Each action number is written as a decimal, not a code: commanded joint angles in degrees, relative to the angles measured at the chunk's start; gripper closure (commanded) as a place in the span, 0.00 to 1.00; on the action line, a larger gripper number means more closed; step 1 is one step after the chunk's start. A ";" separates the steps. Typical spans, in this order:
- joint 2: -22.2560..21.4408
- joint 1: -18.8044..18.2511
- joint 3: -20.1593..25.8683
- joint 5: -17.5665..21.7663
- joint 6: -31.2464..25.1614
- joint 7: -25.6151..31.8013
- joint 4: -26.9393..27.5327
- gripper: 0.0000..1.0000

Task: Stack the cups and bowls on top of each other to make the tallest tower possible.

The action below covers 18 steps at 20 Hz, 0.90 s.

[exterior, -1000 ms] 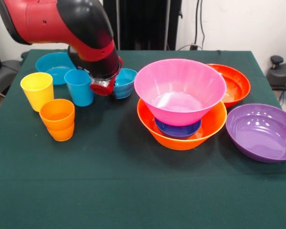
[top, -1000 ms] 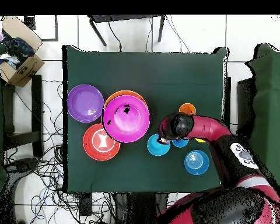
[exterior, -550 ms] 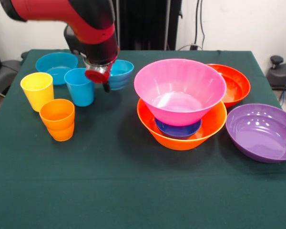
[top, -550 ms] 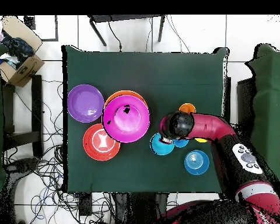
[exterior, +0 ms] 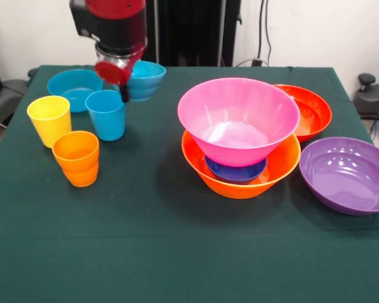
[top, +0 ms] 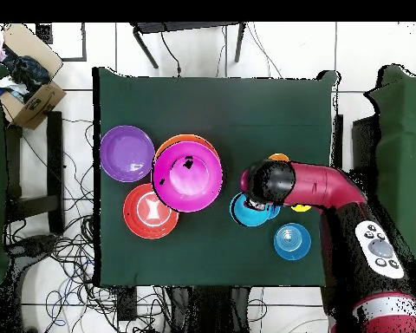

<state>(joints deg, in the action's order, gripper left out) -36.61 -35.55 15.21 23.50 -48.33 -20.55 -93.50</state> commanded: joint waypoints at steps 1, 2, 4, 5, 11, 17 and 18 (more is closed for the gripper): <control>-4.17 2.63 -2.02 -2.66 -7.17 -12.92 -2.22 1.00; -4.40 2.95 -2.24 -2.96 -7.52 -12.97 -2.23 1.00; -5.71 3.49 -2.63 -3.69 -9.03 -12.76 -2.27 1.00; -6.42 3.71 -2.80 -4.10 -9.71 -12.64 -2.36 1.00; -8.69 4.82 -1.50 -9.76 -11.05 -14.63 -4.67 1.00; -5.27 7.38 0.51 -15.61 -4.50 -18.05 -4.85 1.00; -4.65 7.82 0.61 -16.38 -3.99 -18.20 -4.54 1.00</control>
<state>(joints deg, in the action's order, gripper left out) -44.29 -31.54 12.84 11.44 -54.46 -20.79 -94.10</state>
